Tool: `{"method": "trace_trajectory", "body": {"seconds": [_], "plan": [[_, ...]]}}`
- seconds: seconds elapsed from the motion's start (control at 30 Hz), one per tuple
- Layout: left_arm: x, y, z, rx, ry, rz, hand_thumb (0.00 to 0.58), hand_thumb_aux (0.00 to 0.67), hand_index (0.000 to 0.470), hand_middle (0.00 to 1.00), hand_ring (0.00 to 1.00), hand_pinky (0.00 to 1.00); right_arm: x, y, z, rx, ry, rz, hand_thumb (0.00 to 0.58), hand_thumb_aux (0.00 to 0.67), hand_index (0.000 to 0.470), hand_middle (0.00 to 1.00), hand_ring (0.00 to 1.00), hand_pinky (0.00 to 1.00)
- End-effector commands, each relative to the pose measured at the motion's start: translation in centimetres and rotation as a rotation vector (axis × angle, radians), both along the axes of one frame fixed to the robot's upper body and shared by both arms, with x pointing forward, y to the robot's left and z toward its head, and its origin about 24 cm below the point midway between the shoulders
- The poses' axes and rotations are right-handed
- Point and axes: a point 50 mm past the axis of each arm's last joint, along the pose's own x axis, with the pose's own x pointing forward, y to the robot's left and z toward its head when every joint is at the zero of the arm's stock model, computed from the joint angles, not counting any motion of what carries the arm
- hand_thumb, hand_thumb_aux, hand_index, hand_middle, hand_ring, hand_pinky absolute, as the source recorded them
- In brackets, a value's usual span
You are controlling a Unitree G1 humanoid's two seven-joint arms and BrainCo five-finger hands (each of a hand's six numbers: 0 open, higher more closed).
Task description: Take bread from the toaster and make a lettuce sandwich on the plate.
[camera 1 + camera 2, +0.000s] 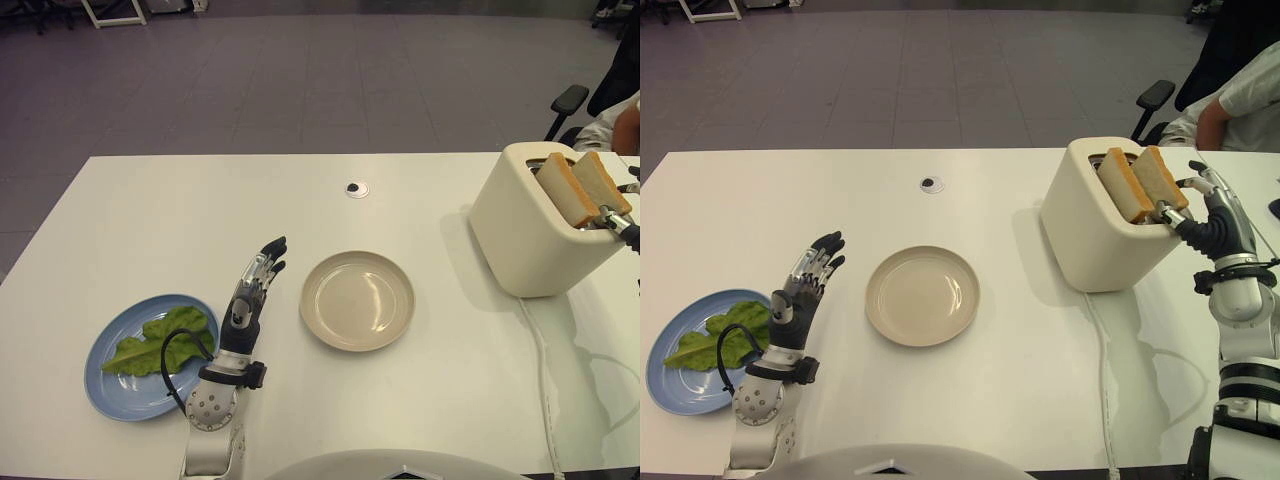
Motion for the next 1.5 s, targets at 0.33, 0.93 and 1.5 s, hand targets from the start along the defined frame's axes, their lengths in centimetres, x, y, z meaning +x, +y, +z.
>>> {"method": "trace_trajectory", "body": {"seconds": [0.33, 0.93, 1.5], "plan": [[-0.3, 0.2, -0.1, 0.020, 0.013, 0.005, 0.000, 0.000, 0.000, 0.00, 0.00, 0.00, 0.3, 0.4, 0.2, 0.025, -0.012, 0.024, 0.580, 0.670, 0.470, 0.00, 0.00, 0.00], [0.1, -0.2, 0.0, 0.026, 0.005, -0.001, 0.000, 0.000, 0.000, 0.00, 0.00, 0.00, 0.8, 6.5, 12.3, 0.271, -0.402, 0.349, 0.580, 0.670, 0.470, 0.00, 0.00, 0.00], [1.1, -0.5, -0.1, 0.026, -0.004, -0.018, 0.000, 0.000, 0.000, 0.00, 0.00, 0.00, 0.8, 25.2, 1.0, -0.065, 0.028, 1.097, 0.580, 0.670, 0.470, 0.00, 0.00, 0.00]]}}
